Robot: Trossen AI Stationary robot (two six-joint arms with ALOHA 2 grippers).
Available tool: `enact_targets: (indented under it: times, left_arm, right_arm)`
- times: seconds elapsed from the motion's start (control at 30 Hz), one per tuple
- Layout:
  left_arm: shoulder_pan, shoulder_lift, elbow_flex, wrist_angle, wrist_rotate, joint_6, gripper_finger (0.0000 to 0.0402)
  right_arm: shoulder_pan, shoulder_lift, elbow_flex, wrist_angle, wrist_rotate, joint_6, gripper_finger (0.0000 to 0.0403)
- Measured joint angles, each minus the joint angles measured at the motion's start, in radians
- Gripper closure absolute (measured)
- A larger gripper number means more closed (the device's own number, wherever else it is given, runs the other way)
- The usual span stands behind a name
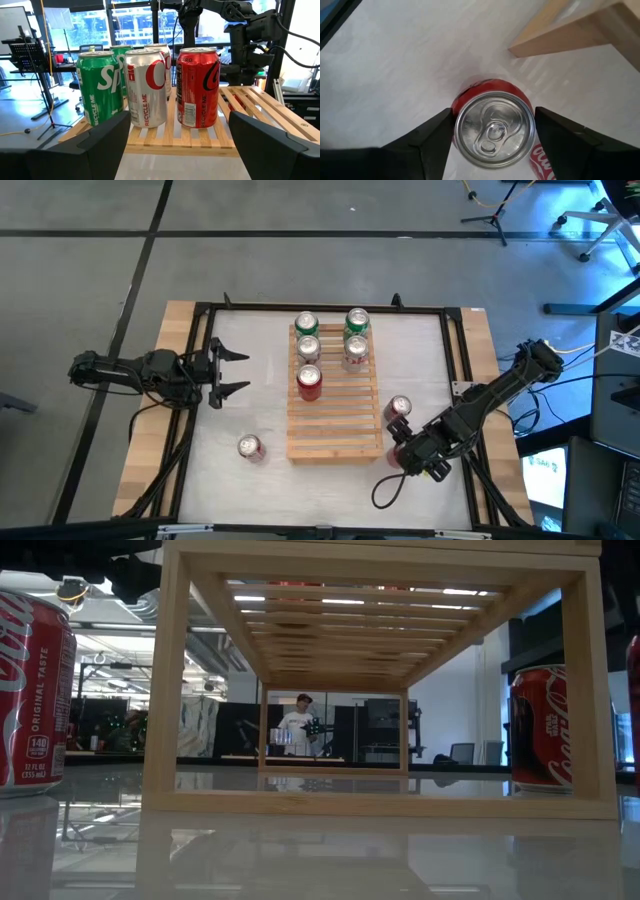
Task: Place canned beverage on shelf
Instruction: Put the red and black soda can on the shelf aligned with the red and black soda can
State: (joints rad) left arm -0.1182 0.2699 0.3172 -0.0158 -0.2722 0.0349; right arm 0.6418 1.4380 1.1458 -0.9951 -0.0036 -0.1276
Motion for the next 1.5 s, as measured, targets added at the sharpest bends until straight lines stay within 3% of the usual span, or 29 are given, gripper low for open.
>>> enact_targets:
  times: [0.4,0.77,1.03,1.5]
  left_arm:
    - [0.000,0.000,0.000,0.000,0.000,0.000,0.0072]
    - [0.000,0.000,0.000,0.000,0.000,0.000,0.0072]
    - [0.000,0.000,0.000,0.000,0.000,0.000,0.0072]
    - [0.000,0.000,0.000,0.000,0.000,0.000,0.0072]
  right_arm:
    - [-0.001,0.000,0.000,0.001,-0.007,0.016,0.0007]
    - [-0.001,0.000,0.000,0.102,0.019,0.392,0.0021]
    - [-0.001,0.000,0.000,0.102,-0.031,0.619,0.0020]
    - [-0.001,0.000,0.000,0.026,0.094,0.781,0.0020]
